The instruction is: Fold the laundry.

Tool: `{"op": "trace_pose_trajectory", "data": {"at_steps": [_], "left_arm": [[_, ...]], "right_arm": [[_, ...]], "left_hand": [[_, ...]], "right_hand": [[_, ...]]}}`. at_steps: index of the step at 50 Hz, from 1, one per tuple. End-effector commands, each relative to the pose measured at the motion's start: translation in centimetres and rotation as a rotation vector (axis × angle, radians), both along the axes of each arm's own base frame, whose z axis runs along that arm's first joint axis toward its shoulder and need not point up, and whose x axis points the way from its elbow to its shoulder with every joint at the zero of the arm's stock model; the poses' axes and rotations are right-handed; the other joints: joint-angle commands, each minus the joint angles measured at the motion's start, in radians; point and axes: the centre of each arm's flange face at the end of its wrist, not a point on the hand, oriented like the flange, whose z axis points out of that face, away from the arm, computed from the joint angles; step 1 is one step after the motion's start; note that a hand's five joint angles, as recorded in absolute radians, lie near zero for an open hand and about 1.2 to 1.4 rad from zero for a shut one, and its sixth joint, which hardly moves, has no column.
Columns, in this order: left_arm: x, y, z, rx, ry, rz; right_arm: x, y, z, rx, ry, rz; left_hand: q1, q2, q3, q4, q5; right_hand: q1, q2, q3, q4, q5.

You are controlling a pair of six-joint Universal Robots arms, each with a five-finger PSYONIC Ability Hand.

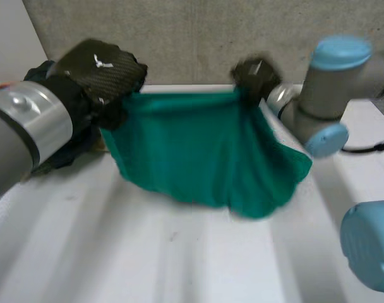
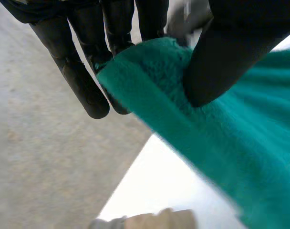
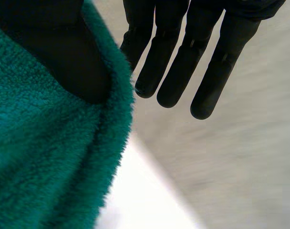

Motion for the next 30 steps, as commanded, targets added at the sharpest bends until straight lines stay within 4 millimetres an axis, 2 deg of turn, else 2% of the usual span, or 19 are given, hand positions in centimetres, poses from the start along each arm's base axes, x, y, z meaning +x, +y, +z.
{"op": "trace_pose_trajectory", "data": {"at_steps": [1, 3, 6, 8, 11, 16, 17, 20, 21, 24, 26, 28, 29, 30], "left_arm": [[0.2, -5.2, 2.9, -0.176, 0.058, 0.129], [-0.1, -6.4, 3.8, -0.224, 0.097, 0.156], [-0.7, -8.0, 3.9, -0.256, 0.131, 0.179], [-1.0, -8.7, 3.4, -0.255, 0.136, 0.186], [-1.3, -9.6, 1.6, -0.205, 0.126, 0.207], [-1.5, -10.5, -2.5, -0.101, 0.082, 0.216], [-1.6, -10.7, -4.1, -0.067, 0.064, 0.214], [-1.6, -10.8, -6.6, -0.011, 0.03, 0.207], [-1.6, -10.8, -8.3, 0.026, 0.004, 0.204], [-1.3, -10.8, -10.9, 0.079, -0.036, 0.205], [-1.1, -10.7, -11.8, 0.096, -0.051, 0.207], [-0.6, -10.6, -12.5, 0.112, -0.064, 0.213], [-0.5, -10.5, -12.5, 0.114, -0.067, 0.216], [-0.3, -10.4, -12.6, 0.12, -0.068, 0.217]], "right_arm": [[-3.6, 0.2, 13.0, -0.331, -0.323, -0.125], [-3.9, 1.4, 13.4, -0.333, -0.31, -0.1], [-4.5, 2.8, 12.5, -0.294, -0.272, -0.094], [-4.8, 3.3, 11.6, -0.268, -0.253, -0.1], [-5.3, 4.6, 9.2, -0.204, -0.213, -0.107], [-5.7, 6.4, 3.2, -0.037, -0.134, -0.098], [-5.7, 7.1, 1.1, 0.026, -0.107, -0.086], [-5.4, 8.3, -2.1, 0.118, -0.072, -0.053], [-5.2, 8.9, -4.2, 0.177, -0.049, -0.033], [-4.9, 9.6, -6.8, 0.248, -0.015, -0.01], [-4.8, 9.6, -8.2, 0.289, 0.002, -0.011], [-4.9, 9.4, -8.6, 0.309, 0.012, -0.017], [-5.1, 9.3, -8.5, 0.327, 0.021, -0.024], [-5.2, 9.1, -8.3, 0.335, 0.026, -0.029]], "left_hand": [[0.231, 0.203, 0.207, 0.201, 0.235], [0.231, 0.203, 0.207, 0.201, 0.235], [0.231, 0.203, 0.207, 0.201, 0.235], [0.231, 0.203, 0.207, 0.201, 0.235], [0.231, 0.203, 0.207, 0.201, 0.235], [0.231, 0.203, 0.207, 0.201, 0.235], [0.231, 0.203, 0.207, 0.201, 0.235], [0.231, 0.203, 0.207, 0.201, 0.235], [0.231, 0.203, 0.207, 0.201, 0.235], [0.231, 0.203, 0.207, 0.201, 0.235], [0.231, 0.203, 0.207, 0.201, 0.235], [0.231, 0.203, 0.207, 0.201, 0.235], [0.231, 0.203, 0.207, 0.201, 0.235], [0.231, 0.203, 0.207, 0.201, 0.235]], "right_hand": [[0.28, 0.224, 0.22, 0.208, 0.255], [0.28, 0.224, 0.22, 0.208, 0.255], [0.28, 0.224, 0.22, 0.208, 0.255], [0.28, 0.224, 0.22, 0.208, 0.255], [0.28, 0.224, 0.22, 0.208, 0.255], [0.28, 0.224, 0.22, 0.208, 0.255], [0.28, 0.224, 0.22, 0.208, 0.255], [0.28, 0.224, 0.22, 0.208, 0.255], [0.28, 0.224, 0.22, 0.208, 0.255], [0.28, 0.224, 0.22, 0.208, 0.255], [-0.022, -0.077, -0.082, -0.094, -0.047], [-0.318, -0.373, -0.378, -0.39, -0.343], [-0.665, -0.721, -0.726, -0.738, -0.691], [-0.765, -0.82, -0.825, -0.837, -0.79]]}}
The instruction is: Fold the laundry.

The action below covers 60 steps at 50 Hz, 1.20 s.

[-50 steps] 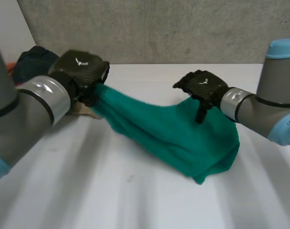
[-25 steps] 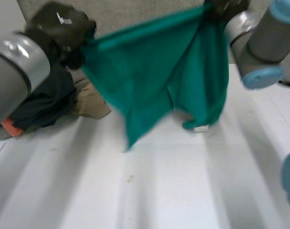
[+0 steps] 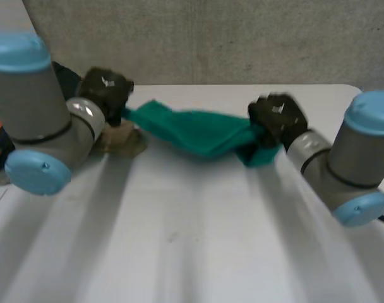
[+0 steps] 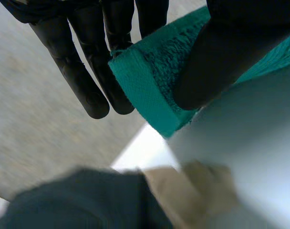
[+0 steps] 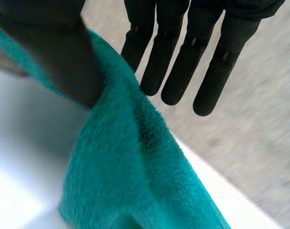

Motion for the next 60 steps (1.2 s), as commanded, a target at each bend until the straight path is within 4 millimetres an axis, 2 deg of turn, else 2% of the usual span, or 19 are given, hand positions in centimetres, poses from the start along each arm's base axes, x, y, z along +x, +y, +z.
{"op": "trace_pose_trajectory", "data": {"at_steps": [1, 8, 13, 17, 22, 28, 34, 40, 47, 50, 51, 54, 58, 59, 60], "left_arm": [[1.3, 0.6, -2.8, 0.071, -0.047, 0.013], [2.7, 2.7, -2.4, 0.086, -0.063, -0.004], [3.5, 4.2, -2.1, 0.088, -0.086, -0.027], [4.1, 5.0, -1.4, 0.079, -0.075, -0.029], [4.4, 5.9, 0.4, 0.042, -0.041, -0.036], [4.4, 6.9, 3.1, -0.028, 0.009, -0.044], [4.5, 7.3, 4.9, -0.07, 0.056, -0.043], [4.7, 7.2, 5.6, -0.082, 0.079, -0.03], [5.4, 6.6, 5.7, -0.082, 0.092, -0.002], [5.5, 6.6, 5.8, -0.08, 0.096, 0.005], [5.7, 6.6, 5.9, -0.079, 0.099, 0.01], [6.0, 6.4, 5.8, -0.074, 0.096, 0.022], [6.5, 6.2, 5.6, -0.064, 0.081, 0.036], [6.7, 6.1, 5.4, -0.056, 0.07, 0.04], [6.8, 6.2, 5.2, -0.043, 0.059, 0.042]], "right_arm": [[-0.2, -0.4, -2.0, 0.112, 0.053, -0.001], [-1.9, -2.2, 1.9, 0.156, 0.177, -0.006], [-2.0, -2.7, 2.2, 0.162, 0.343, 0.075], [-1.9, -3.5, 1.2, 0.149, 0.454, 0.111], [-1.8, -5.0, -1.2, 0.147, 0.518, 0.086], [-1.9, -6.5, -3.6, 0.137, 0.526, 0.047], [-2.0, -8.2, -5.4, 0.122, 0.467, -0.008], [-1.9, -9.6, -6.7, 0.091, 0.378, -0.052], [-2.3, -10.3, -7.3, 0.093, 0.327, -0.076], [-2.7, -10.4, -7.4, 0.103, 0.322, -0.086], [-3.2, -10.6, -7.1, 0.103, 0.326, -0.1], [-3.7, -10.5, -5.9, 0.117, 0.317, -0.108], [-6.4, -9.7, -2.5, 0.132, 0.305, -0.16], [-7.5, -9.1, -0.2, 0.104, 0.31, -0.181], [-8.1, -8.7, 1.0, 0.085, 0.317, -0.191]], "left_hand": [[0.231, 0.203, 0.207, 0.201, 0.213], [0.231, 0.203, 0.207, 0.201, 0.213], [0.231, 0.203, 0.207, 0.201, 0.213], [0.231, 0.203, 0.207, 0.201, 0.213], [0.231, 0.203, 0.207, 0.201, 0.213], [0.231, 0.203, 0.207, 0.201, 0.213], [0.231, 0.203, 0.207, 0.201, 0.213], [0.231, 0.203, 0.207, 0.201, 0.213], [0.231, 0.203, 0.207, 0.201, 0.213], [0.231, 0.203, 0.207, 0.201, 0.213], [0.231, 0.203, 0.207, 0.201, 0.213], [0.231, 0.203, 0.207, 0.201, 0.213], [0.231, 0.203, 0.207, 0.201, 0.213], [0.231, 0.203, 0.207, 0.201, 0.213], [0.231, 0.203, 0.207, 0.201, 0.213]], "right_hand": [[-0.581, -0.591, -0.6, -0.607, -0.612], [-0.652, -0.662, -0.671, -0.678, -0.683], [-0.635, -0.645, -0.653, -0.66, -0.665], [-0.544, -0.554, -0.562, -0.569, -0.574], [-0.397, -0.407, -0.416, -0.423, -0.428], [-0.323, -0.333, -0.342, -0.349, -0.354], [-0.191, -0.201, -0.21, -0.217, -0.222], [-0.054, -0.064, -0.072, -0.079, -0.084], [0.076, 0.066, 0.058, 0.05, 0.045], [0.421, 0.411, 0.402, 0.395, 0.39], [0.495, 0.485, 0.477, 0.47, 0.465], [0.496, 0.486, 0.478, 0.471, 0.466], [0.496, 0.486, 0.478, 0.471, 0.466], [0.496, 0.486, 0.478, 0.471, 0.466], [0.496, 0.486, 0.478, 0.471, 0.466]]}}
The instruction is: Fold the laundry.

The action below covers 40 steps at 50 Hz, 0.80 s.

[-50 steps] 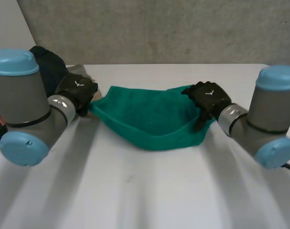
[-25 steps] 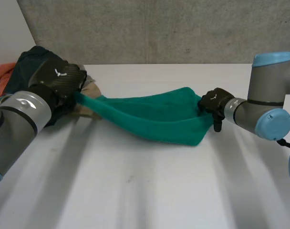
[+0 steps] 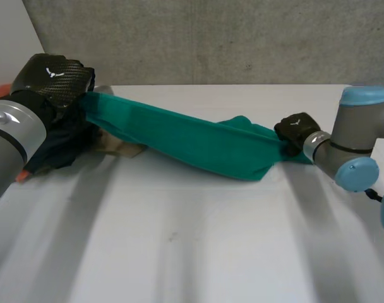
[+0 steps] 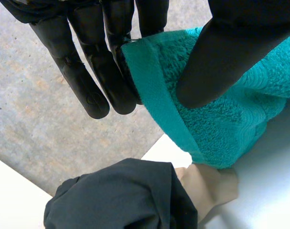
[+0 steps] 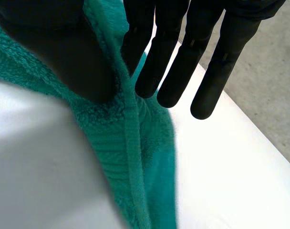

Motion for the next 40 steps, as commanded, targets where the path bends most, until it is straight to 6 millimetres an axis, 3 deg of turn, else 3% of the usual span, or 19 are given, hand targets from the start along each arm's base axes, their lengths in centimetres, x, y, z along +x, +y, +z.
{"op": "trace_pose_trajectory", "data": {"at_steps": [1, 4, 6, 7, 12, 14, 19, 23, 25, 27, 28, 31, 32, 35, 36, 39, 40], "left_arm": [[1.3, -0.4, -0.9, 0.052, -0.05, 0.035], [2.0, -0.1, -2.0, 0.115, -0.125, 0.041], [2.3, 0.1, -2.9, 0.161, -0.179, 0.033], [2.6, 0.6, -3.9, 0.226, -0.247, 0.01], [2.7, 2.5, -6.8, 0.407, -0.43, -0.113], [2.7, 2.8, -7.5, 0.459, -0.474, -0.163], [1.3, 0.9, -9.2, 0.468, -0.461, -0.193], [-0.3, -1.5, -10.0, 0.423, -0.475, -0.169], [-1.3, -3.6, -9.5, 0.353, -0.471, -0.129], [-1.9, -5.2, -8.7, 0.289, -0.461, -0.1], [-2.6, -6.9, -7.6, 0.219, -0.445, -0.065], [-3.5, -9.3, -5.0, 0.084, -0.394, -0.017], [-4.0, -10.9, -2.8, -0.022, -0.343, 0.02], [-4.4, -12.6, 1.4, -0.19, -0.243, 0.067], [-4.7, -13.1, 4.1, -0.297, -0.158, 0.087], [-4.6, -13.5, 8.0, -0.441, -0.026, 0.105], [-4.6, -13.4, 10.3, -0.528, 0.056, 0.105]], "right_arm": [[-5.8, 2.2, 9.1, -0.049, 0.016, -0.101], [-8.6, 4.6, 11.0, -0.012, 0.124, -0.121], [-9.7, 6.4, 10.8, 0.066, 0.208, -0.102], [-10.4, 8.4, 10.2, 0.157, 0.301, -0.051], [-11.5, 13.4, 9.7, 0.341, 0.526, 0.153], [-11.5, 13.6, 9.5, 0.341, 0.51, 0.154], [-11.0, 12.2, 8.8, 0.289, 0.476, 0.112], [-10.6, 10.5, 8.3, 0.252, 0.488, 0.093], [-10.0, 9.3, 7.9, 0.22, 0.504, 0.084], [-9.8, 8.1, 7.8, 0.19, 0.515, 0.066], [-9.3, 6.9, 8.1, 0.144, 0.523, 0.041], [-8.6, 4.7, 9.6, 0.032, 0.517, -0.012], [-8.0, 2.9, 11.5, -0.089, 0.494, -0.059], [-7.4, 0.4, 15.4, -0.307, 0.421, -0.142], [-7.1, -0.9, 18.4, -0.46, 0.337, -0.196], [-7.1, -2.1, 22.6, -0.654, 0.185, -0.263], [-7.2, -2.5, 24.4, -0.747, 0.084, -0.283]], "left_hand": [[0.231, 0.202, 0.207, 0.201, 0.213], [0.231, 0.202, 0.207, 0.201, 0.213], [0.231, 0.202, 0.207, 0.201, 0.213], [0.231, 0.202, 0.207, 0.201, 0.213], [0.231, 0.202, 0.207, 0.201, 0.213], [0.231, 0.202, 0.207, 0.201, 0.213], [0.231, 0.202, 0.207, 0.201, 0.213], [0.231, 0.202, 0.207, 0.201, 0.213], [0.231, 0.202, 0.207, 0.201, 0.213], [0.231, 0.202, 0.207, 0.201, 0.213], [0.231, 0.202, 0.207, 0.201, 0.213], [0.231, 0.202, 0.207, 0.201, 0.213], [0.231, 0.202, 0.207, 0.201, 0.213], [0.231, 0.202, 0.207, 0.201, 0.213], [0.231, 0.202, 0.207, 0.201, 0.213], [0.231, 0.202, 0.207, 0.201, 0.213], [0.231, 0.202, 0.207, 0.201, 0.213]], "right_hand": [[0.285, 0.242, 0.248, 0.246, 0.254], [0.285, 0.242, 0.248, 0.246, 0.254], [0.285, 0.242, 0.248, 0.246, 0.254], [0.285, 0.242, 0.248, 0.246, 0.254], [0.285, 0.242, 0.248, 0.246, 0.254], [0.285, 0.242, 0.248, 0.246, 0.254], [0.285, 0.242, 0.248, 0.246, 0.254], [0.285, 0.242, 0.248, 0.246, 0.254], [0.285, 0.242, 0.248, 0.246, 0.254], [0.285, 0.242, 0.248, 0.246, 0.254], [0.285, 0.242, 0.248, 0.246, 0.254], [0.285, 0.242, 0.248, 0.246, 0.254], [0.285, 0.242, 0.248, 0.246, 0.254], [0.285, 0.242, 0.248, 0.246, 0.254], [0.285, 0.242, 0.248, 0.246, 0.254], [0.285, 0.242, 0.248, 0.246, 0.254], [0.285, 0.242, 0.248, 0.246, 0.254]]}}
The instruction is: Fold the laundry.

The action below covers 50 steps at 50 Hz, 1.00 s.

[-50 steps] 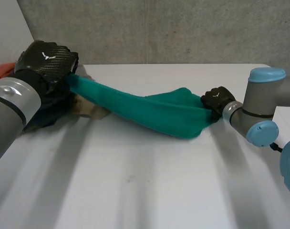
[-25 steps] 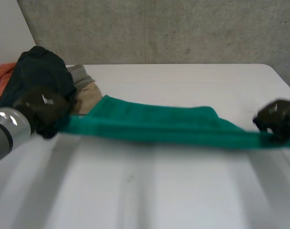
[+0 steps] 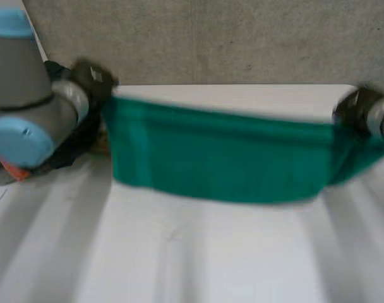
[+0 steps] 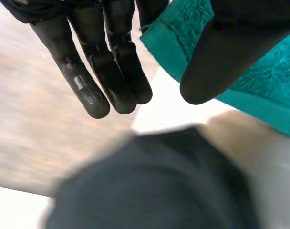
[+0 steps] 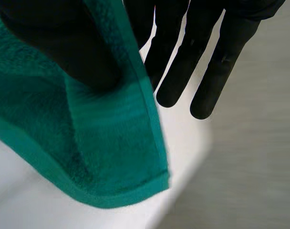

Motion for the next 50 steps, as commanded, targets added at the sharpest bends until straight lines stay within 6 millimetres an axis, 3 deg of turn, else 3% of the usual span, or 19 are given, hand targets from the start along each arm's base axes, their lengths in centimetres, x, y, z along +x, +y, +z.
{"op": "trace_pose_trajectory", "data": {"at_steps": [1, 4, 7, 14, 18, 19, 22, 25, 26, 27, 29, 30, 34, 37, 38, 39, 45, 49, 50], "left_arm": [[-0.6, -2.9, 14.5, -0.582, 0.426, -0.006], [-0.6, -2.6, 16.6, -0.671, 0.522, -0.035], [-0.4, -2.8, 16.9, -0.696, 0.55, -0.034], [0.2, -4.6, 13.5, -0.608, 0.514, 0.02], [0.2, -5.4, 10.0, -0.51, 0.478, 0.037], [0.3, -5.7, 8.2, -0.46, 0.46, 0.044], [0.4, -6.1, 5.2, -0.384, 0.431, 0.057], [0.7, -6.6, 0.4, -0.274, 0.383, 0.072], [0.8, -6.5, -2.3, -0.208, 0.359, 0.079], [0.9, -6.5, -3.6, -0.178, 0.346, 0.08], [0.8, -6.2, -5.9, -0.121, 0.322, 0.074], [0.8, -5.7, -8.1, -0.069, 0.294, 0.064], [1.0, -4.3, -11.3, 0.022, 0.22, 0.043], [1.4, -3.6, -12.1, 0.05, 0.185, 0.037], [1.7, -3.2, -12.2, 0.058, 0.169, 0.037], [1.8, -3.0, -12.2, 0.063, 0.165, 0.036], [2.7, -1.8, -11.9, 0.084, 0.136, 0.029], [2.8, -0.7, -11.6, 0.105, 0.11, 0.01], [2.8, -0.6, -11.6, 0.106, 0.103, 0.009]], "right_arm": [[0.8, -5.2, 13.4, -0.723, -0.397, -0.034], [0.7, -4.8, 16.2, -0.856, -0.549, 0.011], [0.7, -4.5, 17.0, -0.914, -0.607, 0.045], [1.4, -4.3, 14.3, -0.86, -0.599, 0.099], [1.7, -4.7, 11.5, -0.76, -0.586, 0.097], [1.8, -4.9, 10.1, -0.708, -0.582, 0.094], [1.9, -5.2, 7.5, -0.61, -0.577, 0.091], [2.2, -5.3, 3.0, -0.458, -0.561, 0.083], [2.1, -5.3, 1.8, -0.419, -0.557, 0.078], [2.2, -5.2, -0.6, -0.351, -0.546, 0.066], [2.2, -5.0, -2.8, -0.288, -0.531, 0.055], [2.1, -4.7, -4.8, -0.232, -0.514, 0.041], [1.5, -4.1, -7.8, -0.149, -0.476, 0.01], [1.0, -3.6, -8.7, -0.105, -0.468, -0.013], [0.6, -3.3, -9.2, -0.078, -0.469, -0.028], [0.5, -3.1, -9.5, -0.063, -0.469, -0.035], [-1.6, -2.9, -11.1, 0.021, -0.471, -0.101], [-2.9, -2.7, -12.0, 0.082, -0.469, -0.138], [-3.4, -2.6, -12.0, 0.097, -0.471, -0.149]], "left_hand": [[0.231, 0.2, 0.204, 0.197, 0.213], [0.231, 0.2, 0.204, 0.197, 0.213], [0.231, 0.2, 0.204, 0.197, 0.213], [0.231, 0.2, 0.204, 0.197, 0.213], [0.231, 0.2, 0.204, 0.197, 0.213], [0.231, 0.2, 0.204, 0.197, 0.213], [0.231, 0.2, 0.204, 0.197, 0.213], [0.231, 0.2, 0.204, 0.197, 0.213], [0.231, 0.2, 0.204, 0.197, 0.213], [0.231, 0.2, 0.204, 0.197, 0.213], [0.231, 0.2, 0.204, 0.197, 0.213], [0.231, 0.2, 0.204, 0.197, 0.213], [0.231, 0.2, 0.204, 0.197, 0.213], [0.231, 0.2, 0.204, 0.197, 0.213], [0.231, 0.2, 0.204, 0.197, 0.213], [0.231, 0.2, 0.204, 0.197, 0.213], [0.231, 0.2, 0.204, 0.197, 0.213], [0.231, 0.2, 0.204, 0.197, 0.213], [0.231, 0.2, 0.204, 0.197, 0.213]], "right_hand": [[0.285, 0.224, 0.215, 0.202, 0.206], [0.285, 0.224, 0.215, 0.202, 0.206], [0.285, 0.224, 0.215, 0.202, 0.206], [0.285, 0.224, 0.215, 0.202, 0.206], [0.285, 0.224, 0.215, 0.202, 0.206], [0.285, 0.224, 0.215, 0.202, 0.206], [0.285, 0.224, 0.215, 0.202, 0.206], [0.285, 0.224, 0.215, 0.202, 0.206], [0.285, 0.224, 0.215, 0.202, 0.206], [0.285, 0.224, 0.215, 0.202, 0.206], [0.285, 0.224, 0.215, 0.202, 0.206], [0.285, 0.224, 0.215, 0.202, 0.206], [0.285, 0.224, 0.215, 0.202, 0.206], [0.273, 0.212, 0.203, 0.19, 0.194], [0.052, -0.009, -0.018, -0.031, -0.027], [0.012, -0.049, -0.058, -0.071, -0.067], [-0.082, -0.143, -0.152, -0.165, -0.161], [-0.036, -0.097, -0.106, -0.118, -0.115], [0.124, 0.063, 0.054, 0.042, 0.045]]}}
